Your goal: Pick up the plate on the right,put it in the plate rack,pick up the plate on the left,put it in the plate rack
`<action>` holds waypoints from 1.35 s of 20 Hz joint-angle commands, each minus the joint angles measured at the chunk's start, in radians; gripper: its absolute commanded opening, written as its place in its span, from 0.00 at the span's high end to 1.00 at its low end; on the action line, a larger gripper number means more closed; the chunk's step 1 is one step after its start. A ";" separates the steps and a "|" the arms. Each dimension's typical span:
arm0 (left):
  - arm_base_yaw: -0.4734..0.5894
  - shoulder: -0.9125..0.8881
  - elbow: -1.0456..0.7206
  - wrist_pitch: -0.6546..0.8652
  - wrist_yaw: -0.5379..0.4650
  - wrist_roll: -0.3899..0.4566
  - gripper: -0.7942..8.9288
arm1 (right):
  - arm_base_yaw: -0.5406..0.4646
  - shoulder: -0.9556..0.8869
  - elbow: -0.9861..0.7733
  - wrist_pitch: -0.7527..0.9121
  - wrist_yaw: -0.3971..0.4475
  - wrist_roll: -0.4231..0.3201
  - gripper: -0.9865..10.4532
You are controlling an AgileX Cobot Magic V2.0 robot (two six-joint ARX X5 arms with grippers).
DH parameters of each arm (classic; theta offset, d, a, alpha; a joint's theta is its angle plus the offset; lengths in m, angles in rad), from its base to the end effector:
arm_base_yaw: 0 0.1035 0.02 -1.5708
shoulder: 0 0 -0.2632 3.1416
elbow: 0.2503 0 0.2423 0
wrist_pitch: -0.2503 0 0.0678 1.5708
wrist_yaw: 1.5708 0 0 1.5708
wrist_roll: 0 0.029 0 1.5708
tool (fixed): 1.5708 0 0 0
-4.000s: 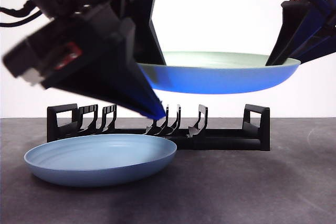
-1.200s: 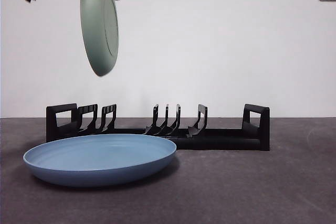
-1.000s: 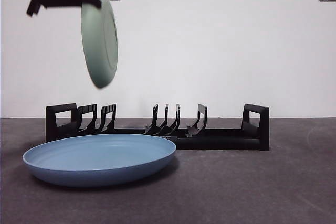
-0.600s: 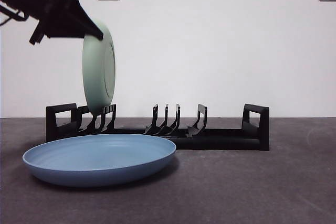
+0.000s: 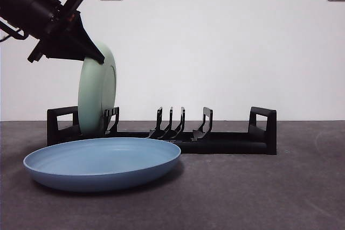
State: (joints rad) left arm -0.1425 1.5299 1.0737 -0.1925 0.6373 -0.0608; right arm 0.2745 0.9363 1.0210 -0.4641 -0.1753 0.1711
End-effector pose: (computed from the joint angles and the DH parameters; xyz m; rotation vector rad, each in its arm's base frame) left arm 0.3133 -0.0624 0.2619 -0.2186 0.6679 -0.7325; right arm 0.1741 0.0543 0.3594 0.1472 0.4191 0.4105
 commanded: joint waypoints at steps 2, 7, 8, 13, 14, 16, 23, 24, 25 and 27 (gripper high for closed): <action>-0.010 0.006 0.001 -0.035 -0.031 0.085 0.90 | 0.000 0.018 0.000 0.007 -0.002 -0.007 0.72; -0.021 0.003 0.001 -0.057 -0.031 0.085 0.58 | 0.003 0.040 0.000 -0.001 -0.009 -0.004 0.72; -0.021 0.000 0.001 -0.066 -0.031 0.086 0.58 | 0.003 0.045 0.000 -0.004 -0.010 -0.004 0.72; -0.022 -0.060 0.002 -0.099 -0.030 0.092 0.58 | 0.015 0.085 0.000 -0.015 -0.120 -0.003 0.72; -0.022 -0.083 0.002 -0.102 -0.031 0.092 0.58 | 0.018 0.097 0.000 -0.015 -0.151 -0.003 0.72; -0.022 -0.132 0.002 -0.103 -0.031 0.092 0.58 | 0.024 0.121 0.000 -0.016 -0.198 -0.002 0.72; -0.074 -0.449 0.003 -0.195 -0.187 0.224 0.58 | 0.131 0.314 0.000 -0.015 -0.246 0.004 0.72; -0.095 -0.502 0.006 -0.212 -0.246 0.246 0.58 | 0.148 0.356 0.000 -0.014 -0.246 0.004 0.72; -0.119 -0.552 0.010 -0.229 -0.301 0.265 0.58 | 0.165 0.401 0.000 -0.009 -0.246 0.004 0.72; -0.165 -0.640 0.016 -0.250 -0.356 0.283 0.58 | 0.191 0.488 0.000 0.009 -0.246 0.004 0.72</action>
State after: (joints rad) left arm -0.3035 0.8940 1.0855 -0.4416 0.2882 0.1928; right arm 0.4618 1.4132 1.0210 -0.4633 -0.4194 0.1722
